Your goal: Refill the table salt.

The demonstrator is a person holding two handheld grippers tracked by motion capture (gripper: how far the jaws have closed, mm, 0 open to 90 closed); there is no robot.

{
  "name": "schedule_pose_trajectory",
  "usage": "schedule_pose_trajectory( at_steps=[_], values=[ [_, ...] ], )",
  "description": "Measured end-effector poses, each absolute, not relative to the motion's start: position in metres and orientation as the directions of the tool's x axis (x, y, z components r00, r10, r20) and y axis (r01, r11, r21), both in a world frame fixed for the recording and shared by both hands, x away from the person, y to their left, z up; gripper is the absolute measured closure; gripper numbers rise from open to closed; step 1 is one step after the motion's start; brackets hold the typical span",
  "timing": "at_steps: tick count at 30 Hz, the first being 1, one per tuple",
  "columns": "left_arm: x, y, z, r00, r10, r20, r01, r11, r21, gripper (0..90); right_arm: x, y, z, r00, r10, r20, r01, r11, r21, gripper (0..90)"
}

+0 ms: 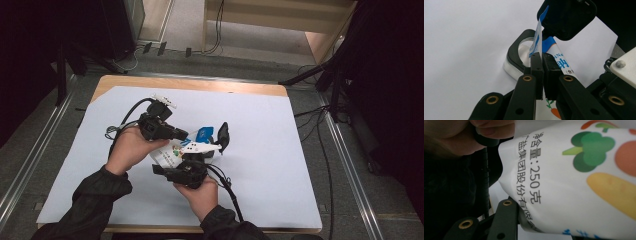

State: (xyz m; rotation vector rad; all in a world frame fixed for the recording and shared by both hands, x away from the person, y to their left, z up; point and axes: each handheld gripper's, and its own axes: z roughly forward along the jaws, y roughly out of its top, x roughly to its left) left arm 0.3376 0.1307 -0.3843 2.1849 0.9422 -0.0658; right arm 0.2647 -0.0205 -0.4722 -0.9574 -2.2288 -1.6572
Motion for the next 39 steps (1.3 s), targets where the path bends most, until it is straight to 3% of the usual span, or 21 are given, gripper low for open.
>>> schedule_pose_trajectory(
  at_steps=[39],
  values=[
    [0.3384, 0.1322, -0.3819, 0.743, 0.582, -0.33, 0.637, -0.464, 0.616, 88.0, 0.2636, -0.0224, -0.4699, -0.774, 0.362, 0.519, 0.597, 0.146, 0.789, 71.4]
  ],
)
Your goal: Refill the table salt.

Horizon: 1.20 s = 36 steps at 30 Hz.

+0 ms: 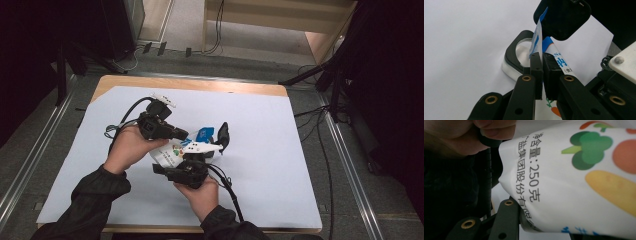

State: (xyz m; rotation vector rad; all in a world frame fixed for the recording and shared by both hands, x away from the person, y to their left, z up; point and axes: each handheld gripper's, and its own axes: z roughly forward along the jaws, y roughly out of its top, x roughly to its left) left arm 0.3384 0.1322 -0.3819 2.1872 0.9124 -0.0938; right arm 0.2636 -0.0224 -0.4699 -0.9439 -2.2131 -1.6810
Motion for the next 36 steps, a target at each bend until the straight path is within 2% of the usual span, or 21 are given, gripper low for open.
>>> schedule_pose_trajectory(
  at_steps=[13, 27, 36],
  values=[
    [0.34, 0.1333, -0.3828, 0.738, 0.581, -0.343, 0.646, -0.461, 0.609, 87.1, 0.2626, -0.0238, -0.4705, -0.778, 0.363, 0.512, 0.59, 0.145, 0.794, 72.1],
    [0.3409, 0.134, -0.383, 0.729, 0.586, -0.353, 0.659, -0.462, 0.594, 90.0, 0.2616, -0.0236, -0.4711, -0.783, 0.369, 0.502, 0.582, 0.148, 0.799, 72.5],
    [0.3416, 0.1348, -0.3813, 0.738, 0.572, -0.357, 0.648, -0.453, 0.613, 88.9, 0.2631, -0.0255, -0.4696, -0.779, 0.359, 0.515, 0.588, 0.131, 0.798, 72.6]
  ],
)
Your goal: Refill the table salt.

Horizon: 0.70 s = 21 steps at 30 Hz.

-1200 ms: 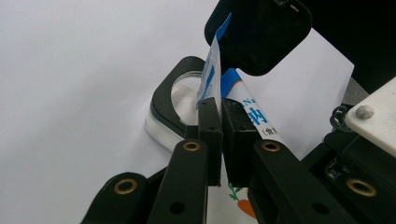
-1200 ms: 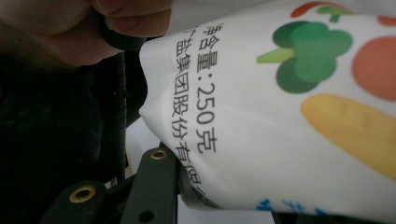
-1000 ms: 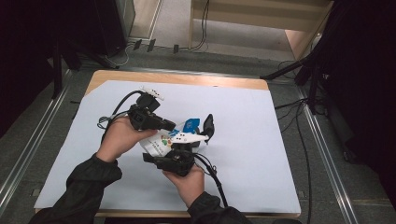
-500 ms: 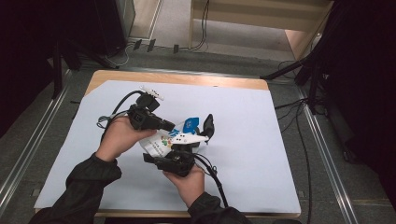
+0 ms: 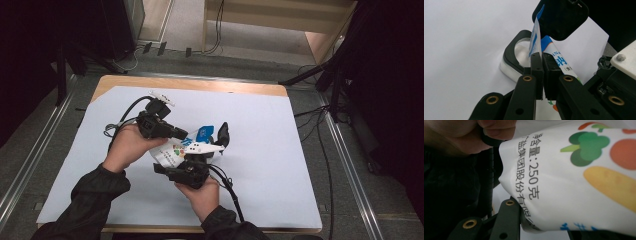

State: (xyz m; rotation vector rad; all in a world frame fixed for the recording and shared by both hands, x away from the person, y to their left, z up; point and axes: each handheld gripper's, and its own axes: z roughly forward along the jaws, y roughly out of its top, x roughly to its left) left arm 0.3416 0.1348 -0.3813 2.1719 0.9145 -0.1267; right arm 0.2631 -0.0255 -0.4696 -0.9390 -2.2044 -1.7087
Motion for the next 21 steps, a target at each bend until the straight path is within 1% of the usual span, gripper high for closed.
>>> schedule_pose_trajectory(
  at_steps=[11, 21],
  values=[
    [0.3421, 0.1347, -0.3813, 0.741, 0.575, -0.347, 0.641, -0.451, 0.621, 88.2, 0.2638, -0.0254, -0.469, -0.775, 0.355, 0.523, 0.594, 0.126, 0.795, 72.6],
    [0.3426, 0.1324, -0.3824, 0.725, 0.582, -0.369, 0.663, -0.442, 0.604, 86.7, 0.2637, -0.0257, -0.4694, -0.778, 0.359, 0.516, 0.589, 0.13, 0.798, 72.6]
  ],
)
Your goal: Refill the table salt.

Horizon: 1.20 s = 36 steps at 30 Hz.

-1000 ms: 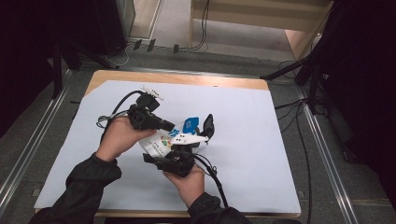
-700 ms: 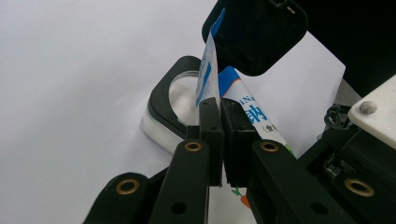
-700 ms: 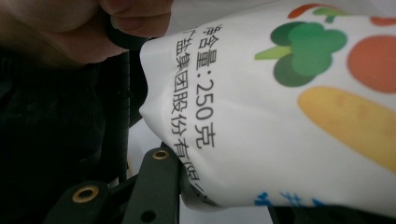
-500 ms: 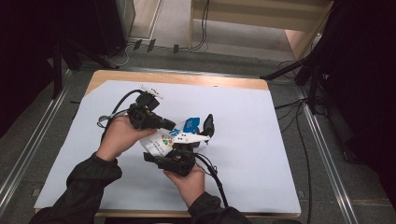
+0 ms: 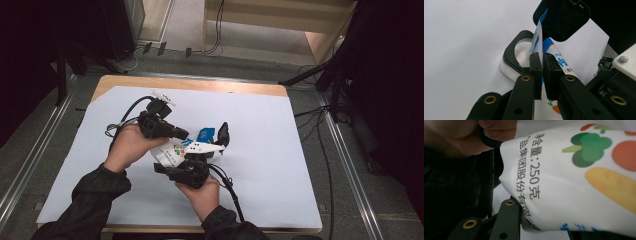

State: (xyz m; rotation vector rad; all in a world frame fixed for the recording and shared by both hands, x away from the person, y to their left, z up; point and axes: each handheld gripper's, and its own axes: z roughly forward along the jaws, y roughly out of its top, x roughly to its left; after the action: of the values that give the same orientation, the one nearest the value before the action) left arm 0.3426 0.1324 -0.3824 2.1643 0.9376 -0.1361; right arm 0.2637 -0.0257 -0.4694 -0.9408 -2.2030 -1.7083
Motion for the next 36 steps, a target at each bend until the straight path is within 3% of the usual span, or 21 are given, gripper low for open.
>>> schedule_pose_trajectory(
  at_steps=[24, 36],
  values=[
    [0.3419, 0.1337, -0.3818, 0.732, 0.571, -0.372, 0.66, -0.458, 0.596, 84.1, 0.2639, -0.0248, -0.4692, -0.796, 0.363, 0.485, 0.565, 0.157, 0.81, 72.7],
    [0.3402, 0.1298, -0.3808, 0.746, 0.573, -0.341, 0.64, -0.475, 0.604, 86.8, 0.2655, -0.0264, -0.4684, -0.788, 0.35, 0.506, 0.576, 0.13, 0.807, 72.7]
  ],
)
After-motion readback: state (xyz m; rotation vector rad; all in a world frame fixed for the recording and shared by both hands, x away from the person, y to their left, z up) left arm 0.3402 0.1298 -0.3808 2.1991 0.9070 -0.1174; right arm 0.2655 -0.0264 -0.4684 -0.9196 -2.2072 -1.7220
